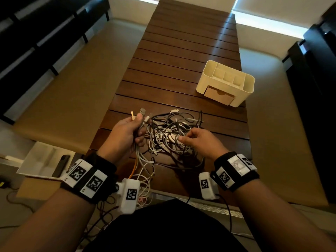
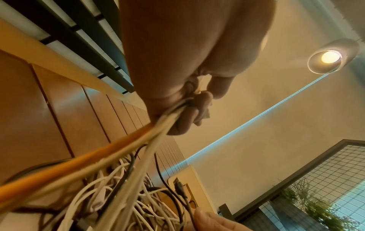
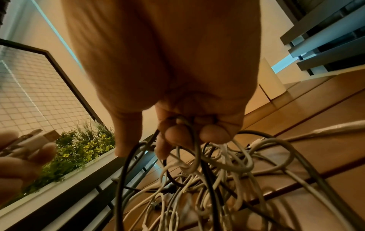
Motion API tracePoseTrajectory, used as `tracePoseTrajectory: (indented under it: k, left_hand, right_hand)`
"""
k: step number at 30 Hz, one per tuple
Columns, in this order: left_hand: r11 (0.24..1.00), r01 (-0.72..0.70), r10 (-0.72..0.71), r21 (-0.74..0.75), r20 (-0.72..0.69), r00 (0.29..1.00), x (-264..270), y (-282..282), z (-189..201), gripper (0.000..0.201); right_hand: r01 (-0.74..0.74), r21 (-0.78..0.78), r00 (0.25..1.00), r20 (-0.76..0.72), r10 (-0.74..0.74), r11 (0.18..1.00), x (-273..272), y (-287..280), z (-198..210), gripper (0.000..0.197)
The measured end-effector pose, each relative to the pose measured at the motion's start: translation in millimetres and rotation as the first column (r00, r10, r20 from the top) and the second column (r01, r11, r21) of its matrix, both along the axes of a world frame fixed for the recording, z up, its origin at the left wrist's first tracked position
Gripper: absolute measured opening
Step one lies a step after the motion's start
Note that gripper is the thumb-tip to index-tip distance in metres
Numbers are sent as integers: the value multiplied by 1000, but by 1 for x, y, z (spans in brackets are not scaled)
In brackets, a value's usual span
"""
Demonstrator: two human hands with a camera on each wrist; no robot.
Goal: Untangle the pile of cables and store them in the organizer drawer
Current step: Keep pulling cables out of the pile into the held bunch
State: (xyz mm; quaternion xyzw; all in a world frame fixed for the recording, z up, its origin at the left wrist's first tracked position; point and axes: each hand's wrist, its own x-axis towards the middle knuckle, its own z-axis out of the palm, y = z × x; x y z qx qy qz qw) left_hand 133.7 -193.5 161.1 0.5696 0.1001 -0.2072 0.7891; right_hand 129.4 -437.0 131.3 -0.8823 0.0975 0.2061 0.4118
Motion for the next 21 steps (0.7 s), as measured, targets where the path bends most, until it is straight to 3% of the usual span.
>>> tracePoseTrajectory:
  k: [10, 15, 21]
  left_hand:
    - [1000, -14, 13, 21, 17, 1000, -1, 4, 2, 36]
    - [1000, -15, 14, 15, 22, 1000, -2, 6, 2, 36]
    - [1000, -10, 9, 29, 24, 1000, -2, 8, 1, 35]
  right_hand:
    - [-16, 63, 1000, -12, 17, 998, 1, 2, 3, 8]
    - [-63, 117, 998, -11, 65, 991, -1, 4, 5, 15]
    - [-212, -140, 973, -120, 196, 967, 0, 13, 6, 14]
